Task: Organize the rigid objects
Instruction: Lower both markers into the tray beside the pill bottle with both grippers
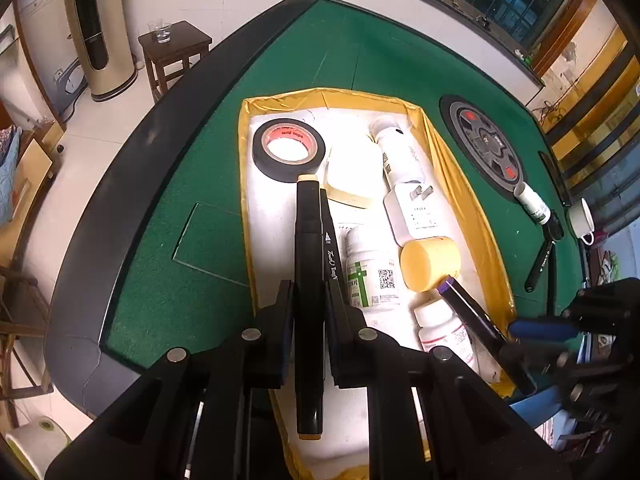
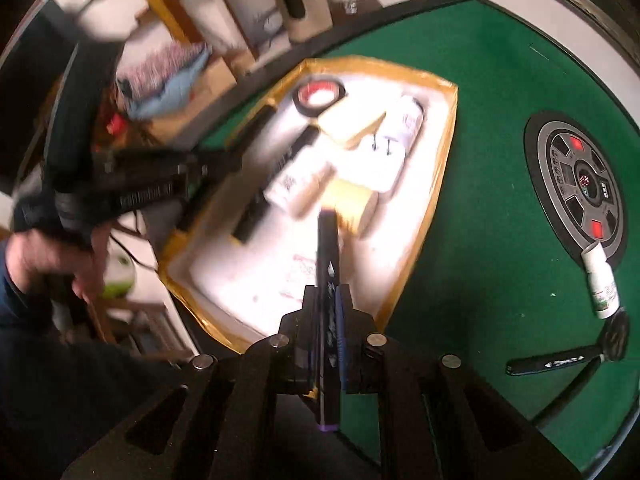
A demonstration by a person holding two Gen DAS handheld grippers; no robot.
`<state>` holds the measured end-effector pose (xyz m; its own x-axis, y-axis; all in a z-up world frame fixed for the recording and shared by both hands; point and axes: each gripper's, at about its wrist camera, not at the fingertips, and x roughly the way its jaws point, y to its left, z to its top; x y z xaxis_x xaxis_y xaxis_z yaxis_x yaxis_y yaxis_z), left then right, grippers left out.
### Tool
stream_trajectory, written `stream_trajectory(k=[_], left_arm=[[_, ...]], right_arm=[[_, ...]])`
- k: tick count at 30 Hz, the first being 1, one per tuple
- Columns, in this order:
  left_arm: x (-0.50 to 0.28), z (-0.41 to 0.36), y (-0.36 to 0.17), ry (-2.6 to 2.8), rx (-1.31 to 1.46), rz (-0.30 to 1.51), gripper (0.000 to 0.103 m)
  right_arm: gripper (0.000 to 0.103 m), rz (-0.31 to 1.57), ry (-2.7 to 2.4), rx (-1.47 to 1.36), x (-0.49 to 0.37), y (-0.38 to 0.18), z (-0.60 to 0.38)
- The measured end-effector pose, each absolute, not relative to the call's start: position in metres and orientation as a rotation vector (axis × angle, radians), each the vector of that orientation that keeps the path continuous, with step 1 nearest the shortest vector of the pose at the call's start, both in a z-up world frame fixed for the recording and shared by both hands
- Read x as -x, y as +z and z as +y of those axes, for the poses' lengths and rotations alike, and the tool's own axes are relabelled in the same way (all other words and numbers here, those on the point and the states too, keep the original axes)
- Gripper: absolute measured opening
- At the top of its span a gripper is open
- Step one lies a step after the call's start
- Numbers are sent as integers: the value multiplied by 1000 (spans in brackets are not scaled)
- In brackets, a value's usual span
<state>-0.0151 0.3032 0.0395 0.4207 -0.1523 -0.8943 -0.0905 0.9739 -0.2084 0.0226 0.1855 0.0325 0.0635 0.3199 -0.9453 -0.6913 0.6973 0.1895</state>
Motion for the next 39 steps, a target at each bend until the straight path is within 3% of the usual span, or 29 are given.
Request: stream_trajectory(k=[3, 10, 14, 20, 36, 39], left_arm=[[11, 302, 37, -37, 223, 1145, 12], [9, 307, 32, -45, 230, 1159, 12], [7, 306, 29, -47, 227, 1166, 12], [4, 303, 27, -44, 213, 1180, 12], [4, 304, 23, -48, 263, 1201, 12], [5, 303, 21, -59, 278, 1209, 12]], right_arm=[[20, 1324, 772, 408, -20, 21, 190], [14, 1363, 756, 337, -25, 15, 186], [14, 1362, 741, 117, -46, 29, 182], [14, 1457, 695, -145, -69, 7, 197], [14, 1502, 621, -284, -76, -9, 199], [19, 1501, 618, -277, -74, -8, 198]])
